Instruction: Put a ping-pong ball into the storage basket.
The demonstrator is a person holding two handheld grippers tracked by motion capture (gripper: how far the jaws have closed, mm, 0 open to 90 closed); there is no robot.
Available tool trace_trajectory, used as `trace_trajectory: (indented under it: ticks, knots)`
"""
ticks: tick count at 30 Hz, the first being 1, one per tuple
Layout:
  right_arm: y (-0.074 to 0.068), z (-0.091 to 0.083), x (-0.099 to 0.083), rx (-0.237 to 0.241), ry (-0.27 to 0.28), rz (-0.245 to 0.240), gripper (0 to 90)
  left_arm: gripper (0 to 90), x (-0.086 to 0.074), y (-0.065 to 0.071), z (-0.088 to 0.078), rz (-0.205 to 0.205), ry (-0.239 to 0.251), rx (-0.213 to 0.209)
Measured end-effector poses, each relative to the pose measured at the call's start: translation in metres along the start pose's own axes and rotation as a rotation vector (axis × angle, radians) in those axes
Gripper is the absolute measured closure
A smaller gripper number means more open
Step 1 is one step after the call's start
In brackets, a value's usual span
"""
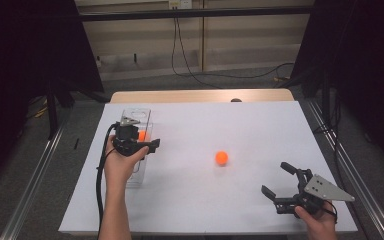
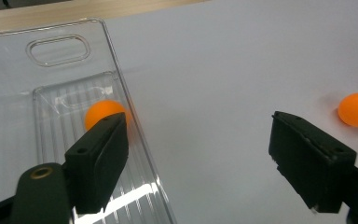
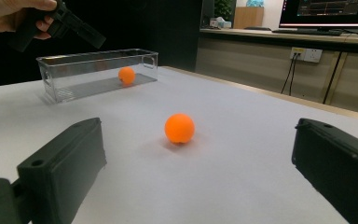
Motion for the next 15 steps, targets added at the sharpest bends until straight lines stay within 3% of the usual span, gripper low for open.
trace_trajectory:
  ticks: [15]
  knots:
    - [0.0, 0.0, -0.001, 0.002, -0.005, 0.003, 2.0, 15.7, 0.003, 0.014, 0.001, -0.001, 0.017, -0.049]
Point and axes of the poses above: each handheld gripper's, and its own axes: z roughly forward along the jaws, x roughly out of its top, y roughly to its right, the point moved 7 cm from there along z, roughly forward along the jaws, and after that the axes turned 14 degrees about x, right-handed, at the moved point
